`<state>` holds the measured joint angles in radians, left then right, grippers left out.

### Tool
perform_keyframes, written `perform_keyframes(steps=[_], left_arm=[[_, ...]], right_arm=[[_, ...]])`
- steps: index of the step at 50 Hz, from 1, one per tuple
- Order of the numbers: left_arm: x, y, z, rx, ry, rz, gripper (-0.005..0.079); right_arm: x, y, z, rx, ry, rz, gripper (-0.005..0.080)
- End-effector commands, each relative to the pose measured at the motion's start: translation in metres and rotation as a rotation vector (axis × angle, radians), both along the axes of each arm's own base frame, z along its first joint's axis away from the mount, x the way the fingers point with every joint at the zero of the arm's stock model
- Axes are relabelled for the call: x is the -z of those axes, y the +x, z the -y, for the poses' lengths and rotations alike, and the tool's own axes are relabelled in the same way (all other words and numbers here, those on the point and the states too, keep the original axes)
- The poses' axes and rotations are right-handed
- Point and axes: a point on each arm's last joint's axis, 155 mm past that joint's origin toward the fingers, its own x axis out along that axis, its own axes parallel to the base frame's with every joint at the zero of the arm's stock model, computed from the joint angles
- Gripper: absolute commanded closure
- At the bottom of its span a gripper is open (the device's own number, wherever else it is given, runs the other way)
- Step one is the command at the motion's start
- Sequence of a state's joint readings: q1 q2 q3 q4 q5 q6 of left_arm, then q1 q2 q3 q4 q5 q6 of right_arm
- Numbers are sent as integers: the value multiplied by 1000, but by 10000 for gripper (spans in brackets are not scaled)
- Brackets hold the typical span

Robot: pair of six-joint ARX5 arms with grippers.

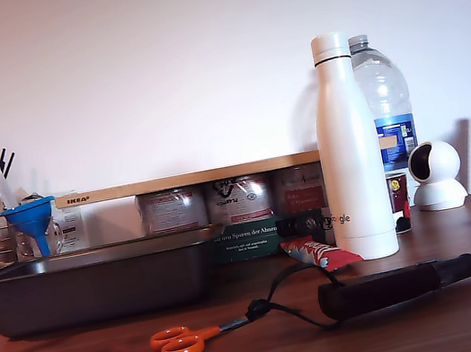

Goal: Pick up the scissors and place them on the shelf at the back

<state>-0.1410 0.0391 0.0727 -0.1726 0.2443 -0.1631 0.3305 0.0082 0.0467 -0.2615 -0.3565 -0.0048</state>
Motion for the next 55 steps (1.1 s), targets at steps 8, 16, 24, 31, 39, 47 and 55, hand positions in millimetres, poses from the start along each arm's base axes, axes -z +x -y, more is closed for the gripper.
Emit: perform_keyframes(steps=[8, 16, 24, 31, 39, 47, 55], left_arm=[[29, -8, 10, 62, -12, -107, 761], [26, -11, 17, 101, -20, -99, 761], [8, -20, 37, 218, -46, -47, 762], [-6, -31, 51, 297, -52, -30, 762], [-18, -40, 63, 357, -51, -12, 762], [-11, -46, 77, 424, -43, -74, 761], [-4, -48, 91, 487, 33, -126, 761]], right_arm=[[-47, 8, 1, 23, 74, 187, 765], [-47, 8, 1, 25, 93, 172, 765], [-47, 5, -3, 8, 161, 115, 765], [-47, -8, -17, -86, 207, 71, 765], [-45, -21, -30, -168, 236, 20, 765], [-36, -31, -40, -219, 225, -23, 765], [-23, -38, -45, -245, 204, -81, 765]])
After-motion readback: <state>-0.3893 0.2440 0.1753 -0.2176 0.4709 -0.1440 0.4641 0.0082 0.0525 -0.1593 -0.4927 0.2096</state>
